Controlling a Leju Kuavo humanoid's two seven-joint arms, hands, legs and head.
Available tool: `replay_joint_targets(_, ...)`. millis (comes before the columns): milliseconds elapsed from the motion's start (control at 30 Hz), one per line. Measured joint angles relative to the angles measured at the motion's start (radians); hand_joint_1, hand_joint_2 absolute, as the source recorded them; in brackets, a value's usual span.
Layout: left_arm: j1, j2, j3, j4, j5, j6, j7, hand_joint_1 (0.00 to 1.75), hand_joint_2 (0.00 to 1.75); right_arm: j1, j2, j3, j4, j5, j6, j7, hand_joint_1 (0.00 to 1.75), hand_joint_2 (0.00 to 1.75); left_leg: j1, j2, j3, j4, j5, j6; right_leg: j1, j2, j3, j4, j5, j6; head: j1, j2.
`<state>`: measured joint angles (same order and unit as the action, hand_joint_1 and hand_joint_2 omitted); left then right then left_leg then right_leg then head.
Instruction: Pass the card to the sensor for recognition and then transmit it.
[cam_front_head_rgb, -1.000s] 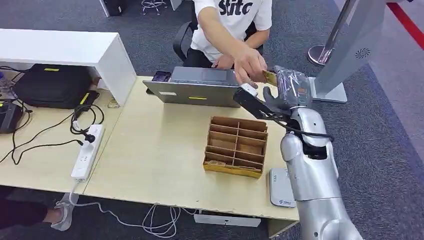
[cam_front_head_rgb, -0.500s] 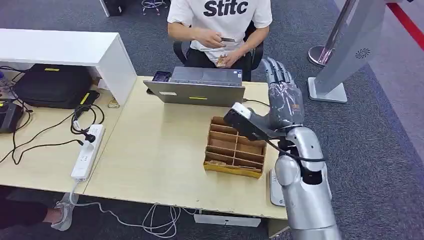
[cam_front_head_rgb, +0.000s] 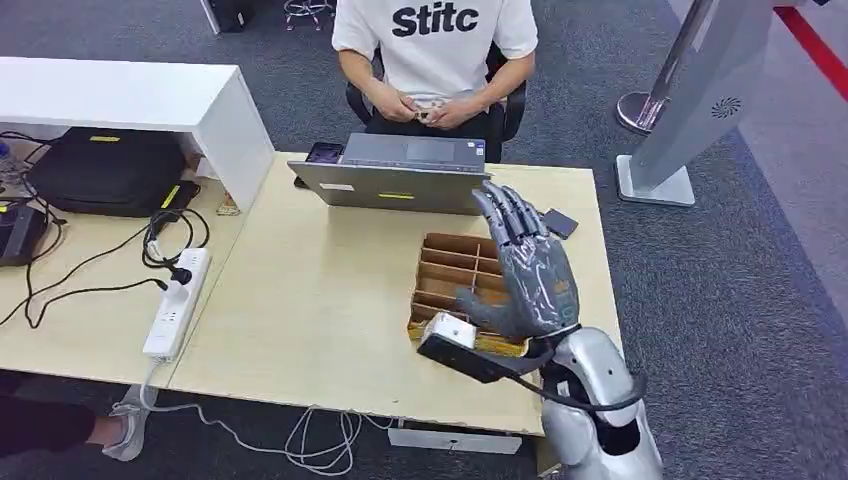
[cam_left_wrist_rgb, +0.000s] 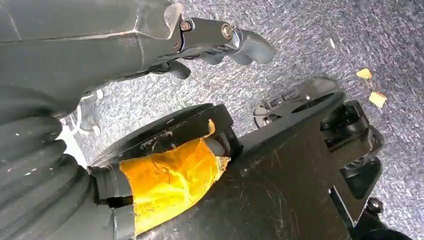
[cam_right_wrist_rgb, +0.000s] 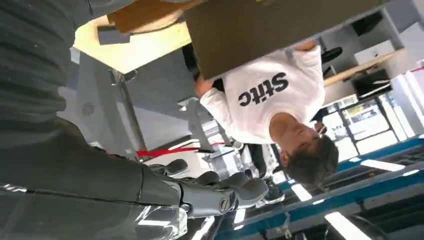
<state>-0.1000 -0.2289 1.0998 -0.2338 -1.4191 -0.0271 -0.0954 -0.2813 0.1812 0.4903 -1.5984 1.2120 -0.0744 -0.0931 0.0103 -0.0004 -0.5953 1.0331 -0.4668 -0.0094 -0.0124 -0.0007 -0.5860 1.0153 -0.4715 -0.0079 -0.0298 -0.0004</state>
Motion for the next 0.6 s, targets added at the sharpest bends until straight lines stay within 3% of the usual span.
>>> replay_joint_targets(267, 0.001, 0.002, 0.018, 0.0, 0.016, 0.009, -0.002, 0.0, 1.75, 0.084, -0.064, 0.077, -0.017, -0.005, -0.019, 0.008, 0.0, 1.75, 0.0, 0.0, 0.0, 0.0, 0.0, 0.0, 0.0, 0.0, 0.0, 0.0, 0.0, 0.0, 0.0, 0.0)
replay_joint_targets(600, 0.001, 0.001, 0.032, 0.0, 0.02, 0.016, -0.002, 0.0, 1.75, 0.143, -0.086, 0.081, 0.044, -0.108, -0.014, -0.031, 0.0, 1.75, 0.0, 0.0, 0.0, 0.0, 0.0, 0.0, 0.0, 0.0, 0.0, 0.0, 0.0, 0.0, 0.0, 0.0)
